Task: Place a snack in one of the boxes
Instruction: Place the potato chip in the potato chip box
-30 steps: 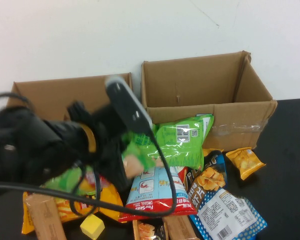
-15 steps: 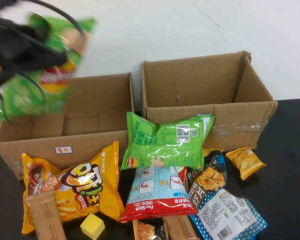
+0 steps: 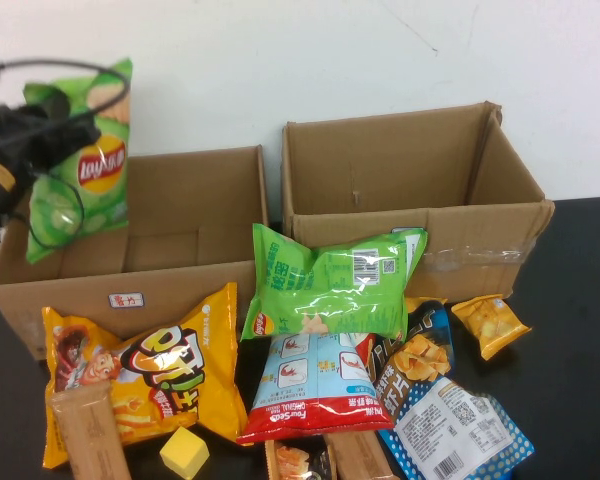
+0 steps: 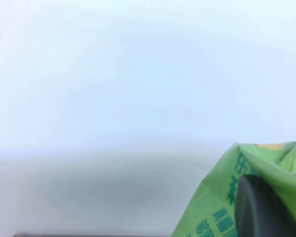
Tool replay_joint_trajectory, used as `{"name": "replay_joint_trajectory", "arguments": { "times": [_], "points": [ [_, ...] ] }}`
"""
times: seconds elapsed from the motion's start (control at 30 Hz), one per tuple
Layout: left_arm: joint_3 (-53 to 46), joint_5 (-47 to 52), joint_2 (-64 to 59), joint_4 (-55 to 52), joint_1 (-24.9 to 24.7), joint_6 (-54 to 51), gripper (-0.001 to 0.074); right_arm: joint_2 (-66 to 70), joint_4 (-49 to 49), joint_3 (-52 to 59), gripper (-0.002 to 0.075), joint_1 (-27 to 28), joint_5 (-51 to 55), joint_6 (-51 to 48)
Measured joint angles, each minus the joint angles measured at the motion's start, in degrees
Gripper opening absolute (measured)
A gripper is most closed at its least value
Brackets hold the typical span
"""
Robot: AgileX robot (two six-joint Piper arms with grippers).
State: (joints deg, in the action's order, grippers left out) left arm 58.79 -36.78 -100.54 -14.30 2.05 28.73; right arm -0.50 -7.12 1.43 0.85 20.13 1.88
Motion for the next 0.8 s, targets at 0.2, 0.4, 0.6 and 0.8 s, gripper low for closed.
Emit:
{"name": "replay_joint_trajectory", "arguments": {
  "times": [0.2, 0.4, 0.6, 0.8],
  "points": [
    [3.12, -5.12, -10.16, -0.24, 3.62, 1.64, 0.0092, 0.00, 0.00, 0.00, -0.0001, 0.00, 0.00, 0.00],
    [3.49, -4.42, -13.71, 0.02, 5.38, 1.31, 0.0381, 0.00, 0.00, 0.00, -0.0001, 0.00, 0.00, 0.00],
    [3.52, -3.30, -12.90, -0.47, 5.38, 1.26, 0.0523, 0.00, 0.00, 0.00, -0.0001, 0.00, 0.00, 0.00],
    [3.52, -1.70, -0.98, -9.32, 5.38, 1.56, 0.0451, 0.00, 0.00, 0.00, -0.0001, 0.00, 0.00, 0.00]
  ]
}}
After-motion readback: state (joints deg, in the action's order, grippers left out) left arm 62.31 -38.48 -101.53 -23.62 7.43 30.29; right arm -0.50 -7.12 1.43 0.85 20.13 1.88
